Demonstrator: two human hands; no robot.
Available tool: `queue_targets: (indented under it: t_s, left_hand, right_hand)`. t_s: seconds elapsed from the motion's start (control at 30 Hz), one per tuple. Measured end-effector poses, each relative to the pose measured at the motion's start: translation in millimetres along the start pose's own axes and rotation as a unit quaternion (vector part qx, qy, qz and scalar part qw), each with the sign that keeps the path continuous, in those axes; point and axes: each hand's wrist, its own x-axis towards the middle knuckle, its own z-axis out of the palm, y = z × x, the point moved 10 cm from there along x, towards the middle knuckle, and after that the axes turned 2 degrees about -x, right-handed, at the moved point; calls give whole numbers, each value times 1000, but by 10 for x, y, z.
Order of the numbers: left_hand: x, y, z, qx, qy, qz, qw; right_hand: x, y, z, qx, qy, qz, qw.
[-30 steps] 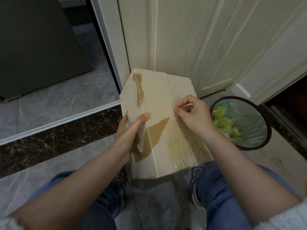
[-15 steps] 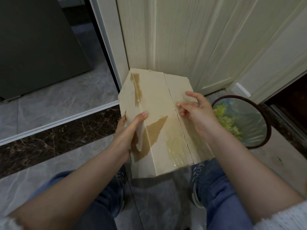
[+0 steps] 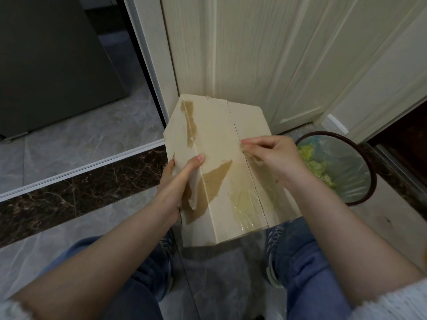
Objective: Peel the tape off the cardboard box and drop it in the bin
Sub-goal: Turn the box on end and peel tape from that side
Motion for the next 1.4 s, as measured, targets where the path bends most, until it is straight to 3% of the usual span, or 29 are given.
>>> queue_targets:
  t_s: [0.2, 0.4, 0.73, 1.0, 1.17, 1.3, 1.4]
  left_hand:
    - [5, -7, 0, -4, -4, -3, 1000]
    - [4, -3, -12, -5, -1, 1, 1000]
    - [17, -20, 14, -3, -6, 2, 1000]
    - [32, -8, -14, -14, 1, 6, 1000]
    - [49, -18, 11, -36, -6, -1, 999]
    - [47, -3, 31, -28, -5, 1, 1000]
    - [33, 5, -7, -20, 2, 7, 1000]
  right_hand:
    - [10, -102, 8, -53, 5, -61, 997]
    - [26, -6, -8, -155, -4, -25, 988]
    - [50, -2, -7, -235, 42, -69, 969]
    - [149, 187, -112, -91, 49, -5, 995]
    - [127, 96, -197, -77, 91, -51, 992]
    - [-61, -236, -168, -227, 155, -185, 943]
    - [-78, -293, -80, -279, 128, -212, 928]
